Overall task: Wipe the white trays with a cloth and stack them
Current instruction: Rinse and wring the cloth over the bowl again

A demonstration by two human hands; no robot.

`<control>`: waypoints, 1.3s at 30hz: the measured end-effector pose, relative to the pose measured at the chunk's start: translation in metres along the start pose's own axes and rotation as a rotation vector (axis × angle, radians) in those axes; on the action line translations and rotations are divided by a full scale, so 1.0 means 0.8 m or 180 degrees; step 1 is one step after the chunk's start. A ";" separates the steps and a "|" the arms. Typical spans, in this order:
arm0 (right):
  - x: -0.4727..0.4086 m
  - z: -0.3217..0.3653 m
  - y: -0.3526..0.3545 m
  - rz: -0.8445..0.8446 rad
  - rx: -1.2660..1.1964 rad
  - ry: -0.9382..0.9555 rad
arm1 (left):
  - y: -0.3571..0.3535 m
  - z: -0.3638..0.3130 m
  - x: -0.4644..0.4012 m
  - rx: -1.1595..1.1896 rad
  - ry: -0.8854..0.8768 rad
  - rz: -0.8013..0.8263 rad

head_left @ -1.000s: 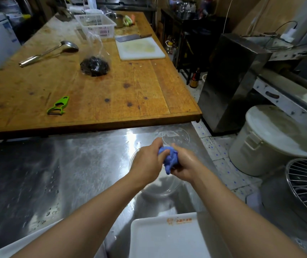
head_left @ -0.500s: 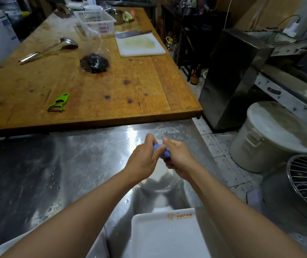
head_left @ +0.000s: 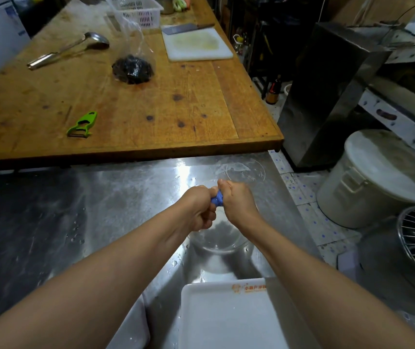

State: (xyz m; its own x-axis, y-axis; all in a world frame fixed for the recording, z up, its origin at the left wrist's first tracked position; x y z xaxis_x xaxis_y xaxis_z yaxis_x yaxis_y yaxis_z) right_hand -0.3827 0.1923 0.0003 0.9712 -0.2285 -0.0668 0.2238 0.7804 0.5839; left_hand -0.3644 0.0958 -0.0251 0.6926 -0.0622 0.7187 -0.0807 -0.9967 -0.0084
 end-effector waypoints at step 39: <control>0.022 -0.016 0.006 0.0692 -0.1615 -0.1667 | -0.006 -0.059 0.058 -0.1905 -0.2996 -0.0380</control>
State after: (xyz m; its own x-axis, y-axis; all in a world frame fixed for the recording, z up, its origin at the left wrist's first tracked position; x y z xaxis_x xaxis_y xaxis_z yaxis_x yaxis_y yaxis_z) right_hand -0.3637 0.1998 -0.0087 0.8607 -0.1866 0.4737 0.1645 0.9824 0.0880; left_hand -0.3660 0.1005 0.0410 0.9644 -0.2350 -0.1214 -0.1337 -0.8290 0.5430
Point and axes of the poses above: each hand's wrist, its own x-axis away from the middle knuckle, its own y-axis out of the back of the hand, z = x × y, the point moved 8 cm from there along -x, towards the middle knuckle, and after that the axes turned 7 degrees about -z, right-handed, at the moved point
